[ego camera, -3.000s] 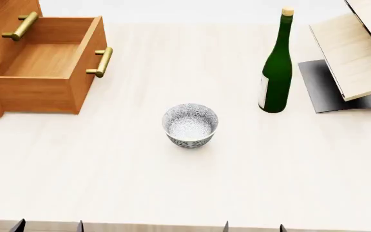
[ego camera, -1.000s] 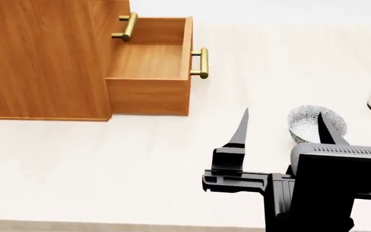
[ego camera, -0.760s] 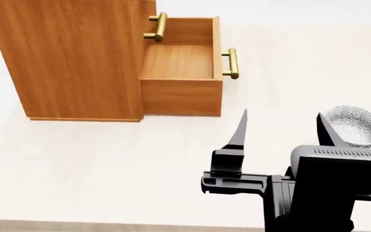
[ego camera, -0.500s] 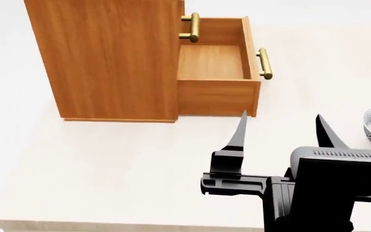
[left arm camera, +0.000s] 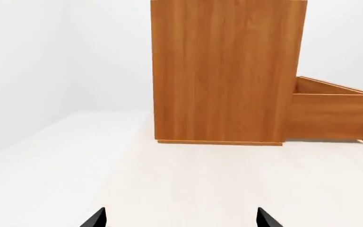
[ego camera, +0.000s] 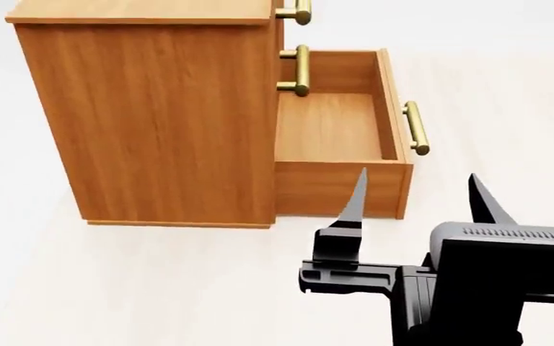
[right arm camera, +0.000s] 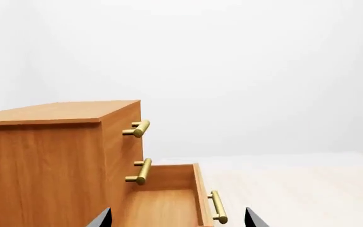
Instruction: Put the bowl in the bottom drawer of the cabinet and close it.
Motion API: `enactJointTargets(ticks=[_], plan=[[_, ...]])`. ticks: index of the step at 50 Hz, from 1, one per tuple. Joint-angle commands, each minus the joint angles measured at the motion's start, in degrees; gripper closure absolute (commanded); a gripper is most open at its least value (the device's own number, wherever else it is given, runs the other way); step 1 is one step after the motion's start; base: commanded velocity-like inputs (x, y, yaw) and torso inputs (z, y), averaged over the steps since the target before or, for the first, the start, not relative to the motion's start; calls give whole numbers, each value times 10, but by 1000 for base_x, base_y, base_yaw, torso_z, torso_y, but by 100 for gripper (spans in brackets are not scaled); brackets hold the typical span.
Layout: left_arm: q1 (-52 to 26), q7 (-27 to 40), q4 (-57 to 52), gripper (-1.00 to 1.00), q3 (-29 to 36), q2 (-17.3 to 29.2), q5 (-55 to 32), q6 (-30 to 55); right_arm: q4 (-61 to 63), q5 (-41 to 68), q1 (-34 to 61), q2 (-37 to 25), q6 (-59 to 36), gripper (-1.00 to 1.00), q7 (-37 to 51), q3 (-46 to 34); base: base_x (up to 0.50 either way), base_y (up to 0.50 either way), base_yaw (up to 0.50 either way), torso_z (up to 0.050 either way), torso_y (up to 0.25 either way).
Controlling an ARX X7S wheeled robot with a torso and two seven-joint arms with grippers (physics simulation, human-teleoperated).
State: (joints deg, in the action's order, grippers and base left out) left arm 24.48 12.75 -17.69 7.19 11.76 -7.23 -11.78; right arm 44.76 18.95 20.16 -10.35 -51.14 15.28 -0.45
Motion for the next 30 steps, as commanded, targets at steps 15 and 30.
enactJointTargets(ticks=[15,30], plan=[[1,9,-1,-100,7,8,-3,-2,-3,9,-2,-8,9,-100,5,-4,500,0,0,0,0],[-1,14,0,-100,12,12,-5,-3,-7,15,-1,-13,11,-100,8,-6,500,0,0,0,1]])
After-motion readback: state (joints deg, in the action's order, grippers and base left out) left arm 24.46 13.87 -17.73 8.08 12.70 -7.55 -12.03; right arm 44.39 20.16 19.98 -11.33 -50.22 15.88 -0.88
